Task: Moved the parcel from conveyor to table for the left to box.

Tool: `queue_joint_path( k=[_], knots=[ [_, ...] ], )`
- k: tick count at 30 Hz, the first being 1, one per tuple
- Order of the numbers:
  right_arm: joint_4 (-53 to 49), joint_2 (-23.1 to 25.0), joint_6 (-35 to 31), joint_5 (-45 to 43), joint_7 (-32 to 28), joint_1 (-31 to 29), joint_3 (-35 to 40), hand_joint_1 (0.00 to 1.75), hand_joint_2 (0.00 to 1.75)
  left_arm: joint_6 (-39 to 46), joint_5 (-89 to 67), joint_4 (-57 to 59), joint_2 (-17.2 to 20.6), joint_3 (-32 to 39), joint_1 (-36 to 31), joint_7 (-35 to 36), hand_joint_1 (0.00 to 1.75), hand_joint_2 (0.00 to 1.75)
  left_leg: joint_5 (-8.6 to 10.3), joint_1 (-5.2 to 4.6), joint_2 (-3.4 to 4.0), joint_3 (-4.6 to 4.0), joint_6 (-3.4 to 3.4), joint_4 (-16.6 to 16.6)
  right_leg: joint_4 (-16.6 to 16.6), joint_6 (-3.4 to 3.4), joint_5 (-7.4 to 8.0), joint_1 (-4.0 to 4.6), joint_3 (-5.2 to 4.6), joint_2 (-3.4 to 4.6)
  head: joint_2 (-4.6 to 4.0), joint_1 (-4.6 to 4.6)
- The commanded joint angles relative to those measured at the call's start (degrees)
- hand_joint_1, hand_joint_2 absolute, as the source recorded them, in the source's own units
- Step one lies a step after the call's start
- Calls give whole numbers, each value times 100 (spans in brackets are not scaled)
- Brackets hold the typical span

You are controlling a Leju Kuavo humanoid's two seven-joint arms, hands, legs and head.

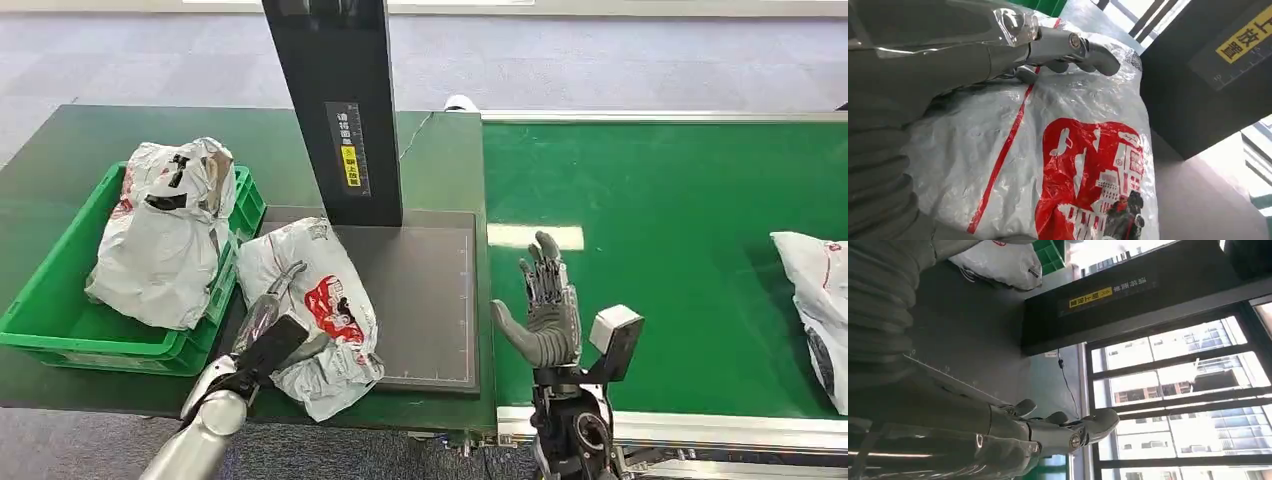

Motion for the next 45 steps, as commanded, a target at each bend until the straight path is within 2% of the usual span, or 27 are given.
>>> queue_joint_path(
  k=[1,2,3,9,12,16,23,24,26,30,34,35,39,44,45],
  knots=[
    [475,-176,-66,-59,45,-264,189,0,175,-121,-553,364,298,-863,228,308,2,175,3,-2,10,16,4,-17,-18,0,6,-1,13,11,0,0],
    [530,-188,-45,-76,30,-264,200,0,175,-116,-563,462,338,-929,212,233,147,175,1,-2,14,20,3,-17,-16,0,5,-2,14,15,0,2],
    [548,-194,-38,-89,2,-254,203,0,175,-156,-579,575,386,-1015,163,176,175,175,1,-4,11,23,3,-17,-15,1,4,-3,19,13,0,2],
    [376,-203,-88,-102,-30,-173,167,0,175,-603,-1207,1597,457,-1898,-426,300,175,175,9,-5,-7,21,3,-18,-16,1,6,-4,25,-7,0,2],
    [438,-187,-90,-98,-15,-210,169,0,175,-482,-1269,1723,463,-1993,-458,275,175,175,6,-9,-30,41,6,-14,-10,6,-3,-9,53,-31,0,0],
    [432,-168,-92,-93,-13,-189,160,0,175,-264,-1137,1437,495,-1885,-316,231,175,175,11,-9,-21,62,8,-27,-22,8,4,-10,81,-22,0,2],
    [221,-168,-95,-70,-23,19,88,0,175,417,-375,347,513,-1334,-126,-187,175,175,4,-5,-32,72,6,-15,-12,7,-6,-5,84,-32,0,2],
    [226,-165,-96,-67,-24,26,82,0,175,604,-183,165,484,-1213,-77,-408,175,175,0,-4,-35,72,6,-8,-5,7,-11,-4,85,-35,0,2],
    [273,-164,-89,-57,-60,23,82,0,175,960,464,-595,478,-917,126,-908,175,175,1,-2,-33,62,6,-7,-6,7,-9,-3,73,-34,0,2],
    [378,-169,-98,-61,-116,-10,84,0,175,1351,875,-1915,524,-656,540,-1193,175,175,0,2,-23,28,5,2,-1,6,-8,3,34,-21,0,2],
    [554,-179,-86,-70,-193,-89,145,0,175,1850,1209,-3097,400,-339,971,-1734,175,175,-2,2,-14,14,5,-3,-6,7,-9,3,21,-11,0,2],
    [565,-177,-85,-71,-197,-94,149,0,175,1832,1224,-3181,411,-335,998,-1695,175,175,-3,3,-14,8,5,1,-3,7,-8,4,15,-10,0,2],
    [610,-151,-100,-91,-221,-108,162,0,175,2161,1764,-4083,278,-22,1301,-2320,175,175,-1,2,-14,-3,6,-2,-5,6,-8,3,4,-11,0,2],
    [589,-149,-103,-93,-216,-90,159,0,175,2155,1779,-4248,296,-1,1384,-2306,175,175,-1,0,-16,-2,4,-3,-3,6,-9,1,2,-14,0,0],
    [545,-140,-109,-92,-213,-62,142,0,175,2189,1924,-4300,254,43,1395,-2498,175,175,0,0,-16,1,5,-6,-7,6,-7,1,6,-13,0,2]
  ],
)
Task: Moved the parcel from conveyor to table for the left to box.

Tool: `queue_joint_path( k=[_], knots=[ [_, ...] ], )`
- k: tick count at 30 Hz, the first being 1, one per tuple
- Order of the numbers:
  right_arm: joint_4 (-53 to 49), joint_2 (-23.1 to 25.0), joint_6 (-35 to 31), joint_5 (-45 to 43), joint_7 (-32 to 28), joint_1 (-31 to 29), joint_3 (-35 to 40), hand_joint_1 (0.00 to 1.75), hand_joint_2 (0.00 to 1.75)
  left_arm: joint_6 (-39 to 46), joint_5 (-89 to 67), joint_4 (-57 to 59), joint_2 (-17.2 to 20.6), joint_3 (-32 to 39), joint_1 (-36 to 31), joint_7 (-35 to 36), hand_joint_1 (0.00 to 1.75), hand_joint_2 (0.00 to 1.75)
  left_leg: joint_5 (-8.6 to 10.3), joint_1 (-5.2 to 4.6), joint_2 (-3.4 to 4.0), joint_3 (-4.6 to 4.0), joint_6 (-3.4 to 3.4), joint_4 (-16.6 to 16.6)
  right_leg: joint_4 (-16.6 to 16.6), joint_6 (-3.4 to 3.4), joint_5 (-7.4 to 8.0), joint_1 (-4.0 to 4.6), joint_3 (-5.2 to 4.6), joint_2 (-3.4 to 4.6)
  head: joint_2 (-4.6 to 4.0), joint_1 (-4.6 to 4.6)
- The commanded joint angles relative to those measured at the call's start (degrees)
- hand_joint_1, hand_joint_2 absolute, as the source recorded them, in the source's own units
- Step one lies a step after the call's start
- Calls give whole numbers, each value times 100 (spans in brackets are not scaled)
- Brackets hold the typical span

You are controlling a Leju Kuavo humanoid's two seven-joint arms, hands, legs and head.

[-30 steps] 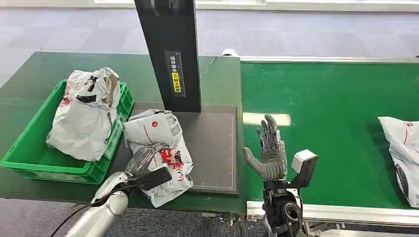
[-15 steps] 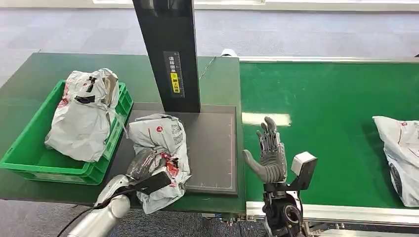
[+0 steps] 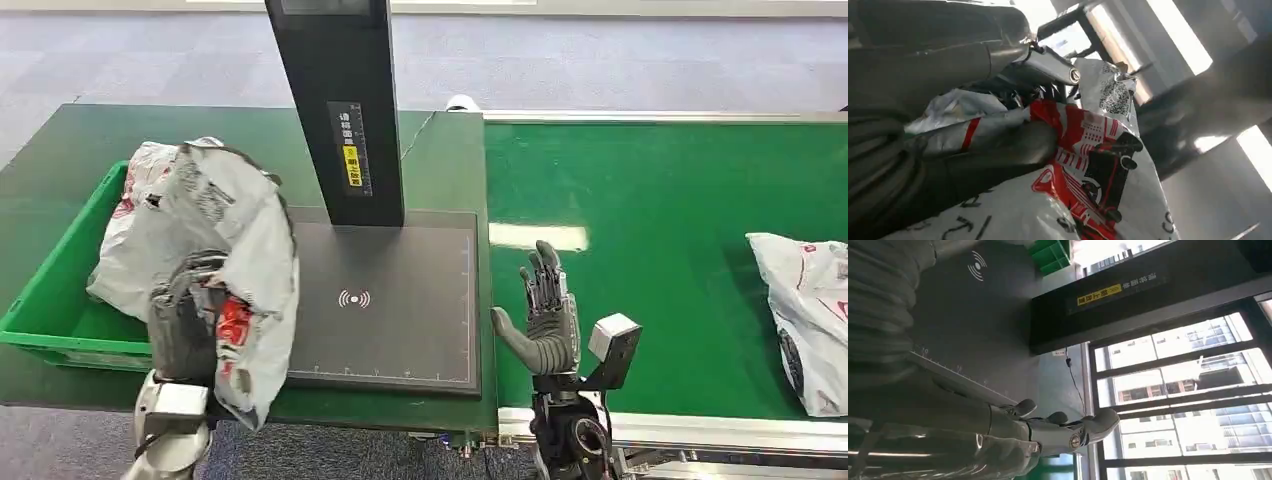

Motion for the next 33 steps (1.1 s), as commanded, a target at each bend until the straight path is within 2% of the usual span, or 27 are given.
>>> queue_joint_path(
  k=[1,4,7,11,14,16,19,20,22,26,28,30,31,33],
  knots=[
    [315,-44,-37,-12,5,-117,61,0,175,24,489,-1155,-122,401,359,-293,175,175,0,3,10,3,2,-3,-8,-1,5,4,3,9,0,0],
    [286,-31,-62,-9,1,-47,19,0,175,23,948,-1885,-41,600,466,-293,175,175,-5,6,15,-5,2,6,-1,-1,3,7,-5,15,0,2],
    [227,18,-86,8,-19,10,-43,0,175,92,1089,-2464,-187,1053,576,-293,175,175,-5,5,16,0,2,1,-4,-2,2,5,-1,14,0,2],
    [197,104,-70,63,-26,2,-55,0,175,-79,1189,-1824,-315,1924,-19,-197,175,175,-3,4,11,3,1,-3,-6,-2,2,4,1,11,0,2],
    [200,108,-71,68,-25,2,-57,0,175,-165,1191,-1736,-342,2000,-91,-208,175,175,3,1,-1,0,0,-1,0,-2,1,1,-1,-3,0,2],
    [197,129,-49,103,-11,9,-68,0,175,-147,1086,-1428,-356,2295,-283,124,175,175,5,2,7,5,0,-6,-6,-2,7,3,1,6,0,-2],
    [231,141,3,142,22,-18,-66,0,175,-148,392,-95,93,2973,-1042,909,175,175,7,0,2,7,-1,-4,-3,-3,2,0,3,-2,0,-4],
    [236,148,5,147,28,-28,-73,0,175,-335,421,294,155,3160,-1278,781,175,175,9,0,-3,11,-3,-7,-2,-5,2,0,6,-7,0,-2],
    [242,172,24,157,39,-38,-79,0,175,-432,56,772,262,3242,-1546,1071,175,175,14,-3,-13,14,-3,-11,-2,-6,2,-2,12,-16,0,0],
    [384,255,78,257,45,-120,-80,0,175,-709,-1415,3561,1145,2816,-2976,2033,175,175,17,5,-5,15,-9,-7,1,-15,8,6,8,-11,0,-2],
    [462,225,121,281,67,-212,-126,0,175,-1371,-1899,4868,1511,2461,-3667,2421,175,175,26,9,-15,10,-12,-8,0,-17,11,10,8,-24,0,-2],
    [435,183,189,268,102,-230,-200,0,175,-1598,-2080,5464,1682,2348,-3894,2445,175,175,32,11,-16,8,-15,-9,0,-18,15,12,6,-25,0,-4],
    [369,149,250,251,127,-201,-229,0,175,-1733,-2308,5694,1858,2166,-3886,2581,175,175,29,9,-8,9,-15,-5,4,-18,14,10,6,-17,0,0],
    [309,134,274,245,142,-145,-243,0,175,-1789,-2327,5798,1948,2172,-3793,2582,175,175,29,10,15,17,-15,-12,-2,-23,25,11,4,6,0,0]
  ],
)
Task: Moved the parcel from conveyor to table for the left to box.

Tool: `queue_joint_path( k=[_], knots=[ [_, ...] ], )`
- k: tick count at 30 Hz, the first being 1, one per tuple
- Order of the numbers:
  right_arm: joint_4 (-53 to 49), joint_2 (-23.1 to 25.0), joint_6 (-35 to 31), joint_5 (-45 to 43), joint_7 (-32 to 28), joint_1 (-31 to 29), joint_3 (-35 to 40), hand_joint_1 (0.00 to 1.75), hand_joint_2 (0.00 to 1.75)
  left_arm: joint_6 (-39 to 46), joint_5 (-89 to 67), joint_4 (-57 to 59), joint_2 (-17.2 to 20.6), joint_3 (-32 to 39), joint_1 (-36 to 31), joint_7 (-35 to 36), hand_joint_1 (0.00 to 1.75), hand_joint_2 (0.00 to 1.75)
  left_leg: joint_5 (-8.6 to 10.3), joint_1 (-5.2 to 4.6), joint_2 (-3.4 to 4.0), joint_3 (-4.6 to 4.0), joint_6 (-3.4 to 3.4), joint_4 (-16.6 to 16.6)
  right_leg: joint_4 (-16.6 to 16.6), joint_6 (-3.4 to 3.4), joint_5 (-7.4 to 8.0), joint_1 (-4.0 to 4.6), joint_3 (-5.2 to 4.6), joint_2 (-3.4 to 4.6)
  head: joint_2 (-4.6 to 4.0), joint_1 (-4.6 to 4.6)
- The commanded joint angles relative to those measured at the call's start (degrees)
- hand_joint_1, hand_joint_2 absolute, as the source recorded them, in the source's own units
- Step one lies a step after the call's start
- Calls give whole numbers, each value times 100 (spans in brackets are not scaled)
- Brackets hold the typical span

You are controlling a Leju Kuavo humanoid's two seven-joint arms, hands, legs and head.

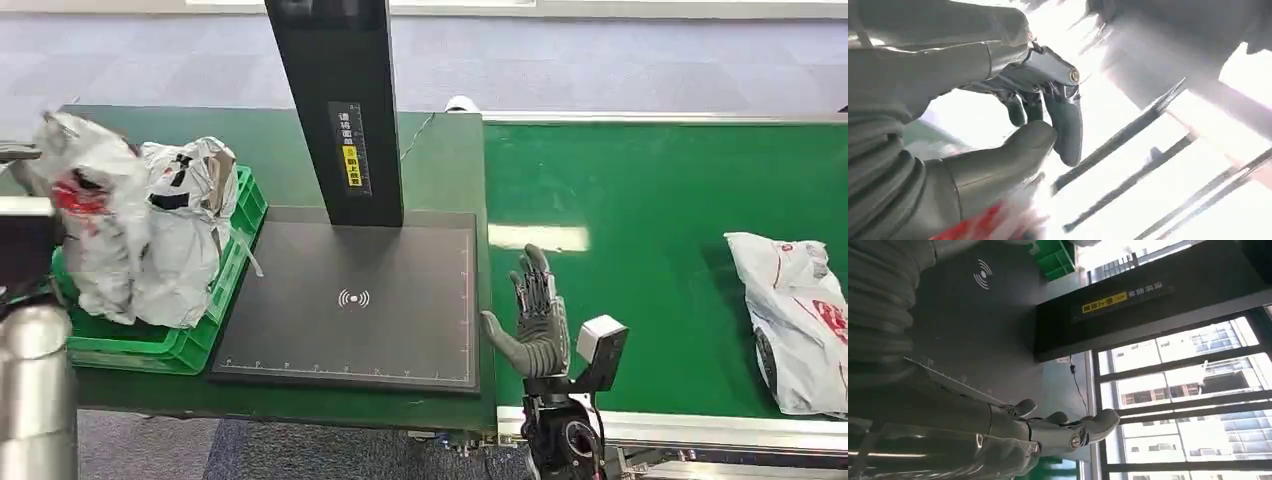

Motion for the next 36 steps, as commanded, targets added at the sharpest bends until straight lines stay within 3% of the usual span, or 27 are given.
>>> queue_joint_path(
  k=[1,3,15,18,21,23,27,29,31,34,36],
  knots=[
    [155,-65,191,-27,141,-108,-202,0,175,-656,-789,3740,1087,-695,-1291,463,175,175,7,-3,15,11,2,-15,-7,-3,7,-3,5,16,0,2],
    [113,-38,206,-19,153,-58,-186,0,175,-653,-924,3807,1135,-753,-1230,618,175,175,-2,-1,50,10,1,-6,0,-5,5,-1,-4,51,0,2],
    [-3,-48,182,-3,199,44,-121,0,175,-575,-1261,3784,1165,-778,-1111,915,175,175,-3,1,37,-24,-3,-2,1,-5,4,1,-39,47,0,2],
    [-148,-68,117,-14,236,159,-117,0,175,308,-594,2706,944,-56,-635,461,175,175,-3,-1,38,-22,-3,-4,1,-5,3,0,-37,48,0,2],
    [14,-65,31,-56,228,106,-15,0,175,1061,537,869,697,714,92,78,175,175,-3,1,34,-21,0,-8,-7,-3,4,2,-32,44,0,2],
    [297,-18,-58,-81,168,-37,74,0,175,1466,1430,69,444,1208,211,-404,175,175,-8,6,49,-27,0,-2,-6,-3,4,6,-38,52,0,6],
    [515,11,-111,-98,110,-182,134,0,175,1566,1706,-157,416,1268,216,-511,175,175,-9,3,61,-29,-4,-2,-2,-5,6,4,-49,64,0,2],
    [670,14,-145,-123,89,-296,167,0,175,1782,2425,-360,222,1465,126,-1151,175,175,-7,1,55,-26,-3,-7,-4,-5,6,2,-45,59,0,2],
    [811,73,-174,-140,73,-385,173,0,175,1865,3018,-1132,-105,1560,443,-1548,175,175,-3,4,45,-27,-3,-8,-9,-5,9,5,-40,48,0,2],
    [916,148,-255,-108,-3,-385,144,0,175,1858,3457,-2170,-677,1302,1181,-1795,175,175,-4,3,49,-19,1,-15,-18,-2,12,3,-33,59,0,0],
    [919,148,-258,-107,-7,-383,144,0,175,1903,3458,-2218,-709,1261,1231,-1810,175,175,-8,-5,48,-10,0,-13,-10,-2,5,-4,-28,55,0,-2]
  ],
)
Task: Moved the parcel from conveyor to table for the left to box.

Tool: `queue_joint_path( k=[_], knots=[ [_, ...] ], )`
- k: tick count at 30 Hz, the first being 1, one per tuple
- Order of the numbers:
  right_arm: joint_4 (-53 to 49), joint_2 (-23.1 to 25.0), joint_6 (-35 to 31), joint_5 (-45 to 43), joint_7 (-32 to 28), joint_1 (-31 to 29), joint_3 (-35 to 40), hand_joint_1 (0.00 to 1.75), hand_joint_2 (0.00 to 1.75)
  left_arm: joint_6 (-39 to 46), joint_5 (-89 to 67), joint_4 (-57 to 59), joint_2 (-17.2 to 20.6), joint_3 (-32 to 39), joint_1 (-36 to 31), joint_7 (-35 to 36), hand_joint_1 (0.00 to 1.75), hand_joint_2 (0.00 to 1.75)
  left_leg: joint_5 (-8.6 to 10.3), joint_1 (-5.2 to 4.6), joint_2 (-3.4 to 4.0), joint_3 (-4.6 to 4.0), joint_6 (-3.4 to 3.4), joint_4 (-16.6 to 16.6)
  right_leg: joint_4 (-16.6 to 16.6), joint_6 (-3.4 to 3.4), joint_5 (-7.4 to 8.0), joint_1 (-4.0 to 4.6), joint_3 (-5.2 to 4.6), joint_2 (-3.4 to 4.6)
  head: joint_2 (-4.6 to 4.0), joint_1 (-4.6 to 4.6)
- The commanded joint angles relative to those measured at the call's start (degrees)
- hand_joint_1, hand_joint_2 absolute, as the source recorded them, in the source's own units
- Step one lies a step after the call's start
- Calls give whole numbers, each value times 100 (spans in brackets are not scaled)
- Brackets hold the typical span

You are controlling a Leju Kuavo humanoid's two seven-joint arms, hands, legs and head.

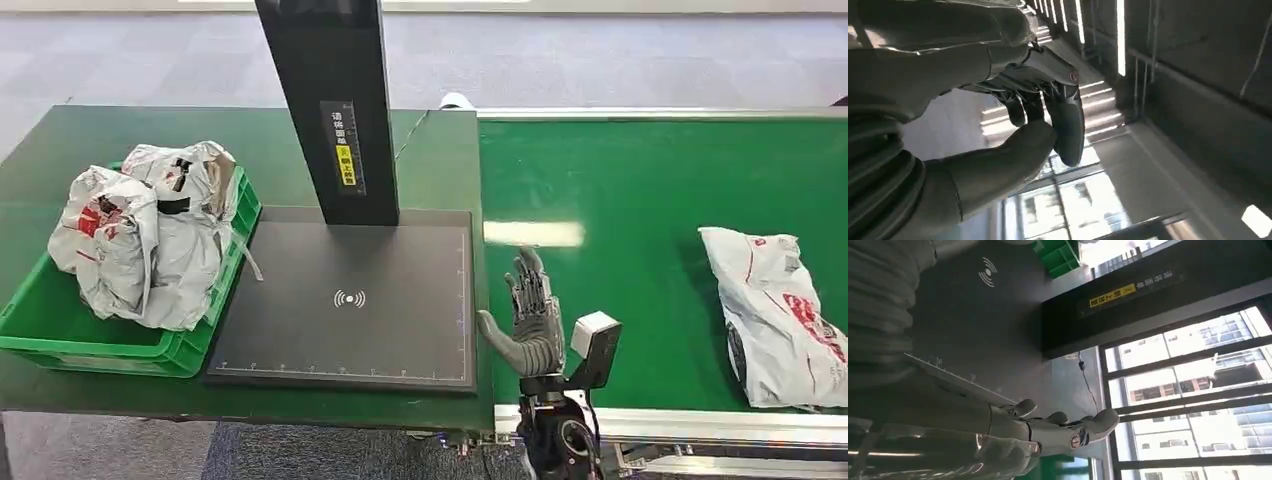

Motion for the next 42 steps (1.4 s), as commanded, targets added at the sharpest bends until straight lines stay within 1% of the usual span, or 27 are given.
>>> queue_joint_path(
  k=[1,3,6,7,8,9,10,12,13,14,15,16,17,18,19,20,22,24,25,27,29,31,33,38,40,42],
  knots=[
    [743,98,-105,3,-88,-321,77,0,175,75,637,-2005,-1256,192,952,-368,175,175,2,-3,-8,21,10,-18,-23,7,1,-2,25,-8,0,0],
    [727,84,-110,2,-86,-315,77,0,175,96,652,-1945,-1210,200,923,-381,175,175,0,0,-13,4,5,-5,-9,4,0,0,9,-6,0,11],
    [714,82,-109,2,-89,-308,74,0,175,100,677,-1867,-1158,210,870,-383,175,175,5,1,-14,21,11,-25,-31,4,6,3,29,-8,0,9],
    [714,82,-109,2,-89,-308,74,0,175,100,677,-1867,-1158,210,870,-383,175,175,4,-1,-14,12,6,-17,-16,2,3,0,17,-6,0,9],
    [720,91,-123,3,-89,-307,54,0,175,-205,974,-2051,-1281,143,1060,-506,175,175,1,-2,-13,2,3,-7,-7,1,1,-1,7,-5,0,7],
    [723,85,-126,12,-100,-300,48,0,175,-509,1124,-2378,-1523,22,1387,-590,175,175,3,0,-12,8,5,-13,-14,1,4,0,14,-5,0,6],
    [704,67,-102,36,-125,-275,36,0,175,-867,1166,-2934,-1979,-251,1991,-751,175,175,1,-1,-11,5,4,-8,-9,2,1,0,10,-6,0,9],
    [578,24,-49,51,-145,-181,0,0,175,-1251,1019,-3621,-2479,-923,2984,-997,175,175,1,-9,-9,19,8,-21,-18,7,1,-8,20,-3,0,4],
    [344,-25,13,45,-148,-5,-24,0,175,-1544,816,-4049,-2651,-1492,3536,-1042,175,175,2,-9,-8,26,11,-28,-27,8,3,-9,28,-2,0,9],
    [239,-48,44,37,-136,64,-42,0,175,-1643,704,-4192,-2731,-1799,3711,-1042,175,175,-1,-14,-3,40,16,-37,-38,13,2,-13,40,2,0,0],
    [86,-40,94,32,-93,147,-93,0,175,-1703,593,-4186,-2774,-2223,3825,-1042,175,175,-3,-17,-15,35,15,-29,-28,14,-6,-17,38,-10,0,4],
    [27,-27,111,35,-64,173,-118,0,175,-1696,634,-4054,-2740,-2483,3796,-1042,175,175,-7,-15,-12,41,20,-33,-40,17,-5,-14,47,-8,0,2],
    [-3,-10,113,39,-47,189,-140,0,175,-1733,577,-3904,-2649,-2725,3710,-944,175,175,-9,-16,-21,23,17,-16,-25,16,-10,-15,31,-21,0,0],
    [-2,-2,118,47,-32,188,-144,0,175,-1768,638,-3791,-2638,-2836,3604,-816,175,175,-17,-21,-15,12,21,-6,-16,15,-13,-19,15,-20,0,0],
    [49,8,123,57,-21,161,-132,0,175,-1840,539,-3563,-2610,-2976,3466,-575,175,175,-19,-19,-30,14,27,-5,-22,23,-21,-16,27,-36,0,15],
    [86,9,124,61,-20,136,-124,0,175,-1925,521,-3419,-2589,-3047,3388,-452,175,175,-16,-17,-28,10,26,-10,-30,22,-18,-14,25,-32,0,20],
    [112,12,121,61,-20,121,-123,0,175,-1919,523,-3328,-2614,-3048,3332,-450,175,175,-23,-18,-23,6,26,-4,-22,20,-15,-18,18,-18,0,11],
    [129,17,117,59,-20,101,-121,0,175,-1919,522,-3303,-2598,-3018,3317,-450,175,175,-22,-14,-34,2,27,-3,-23,19,-14,-13,18,-28,0,13],
    [129,17,117,59,-20,101,-121,0,175,-1919,522,-3303,-2598,-3018,3317,-450,175,175,-23,-16,-23,2,26,-3,-21,19,-13,-15,14,-16,0,9],
    [165,-6,113,64,-21,82,-98,0,175,-2265,425,-3206,-2476,-3151,3287,-140,175,175,-24,-15,-17,9,25,-5,-22,18,-13,-14,21,-13,0,9],
    [165,-34,120,67,-21,82,-86,0,175,-2480,35,-2948,-2443,-3428,3166,31,175,175,-21,-11,-26,15,25,-8,-26,18,-14,-10,28,-23,0,9],
    [211,-58,159,54,-7,47,-62,0,175,-2466,-758,-2621,-2353,-3857,2930,285,175,175,-18,-11,-35,10,26,-6,-22,20,-14,-11,24,-28,0,9],
    [286,-49,186,44,1,-23,-33,0,175,-2485,-990,-2334,-2307,-4114,2702,475,175,175,-16,-12,-42,14,28,-9,-27,22,-13,-11,30,-34,0,9],
    [413,3,234,54,41,-105,-6,0,175,-2500,-1096,-1836,-2204,-4342,2477,615,175,175,-15,-13,-37,16,26,-11,-26,19,-12,-13,35,-29,0,11],
    [500,20,218,86,29,-147,-43,0,175,-2588,-1190,-1605,-2227,-4555,2420,627,175,175,-18,-14,-24,19,25,-10,-24,19,-12,-14,33,-20,0,9],
    [581,-28,188,98,20,-190,-43,0,175,-2745,-1309,-1472,-2247,-4829,2353,671,175,175,-16,-13,-32,21,24,-13,-27,18,-12,-13,36,-27,0,9]
  ],
)
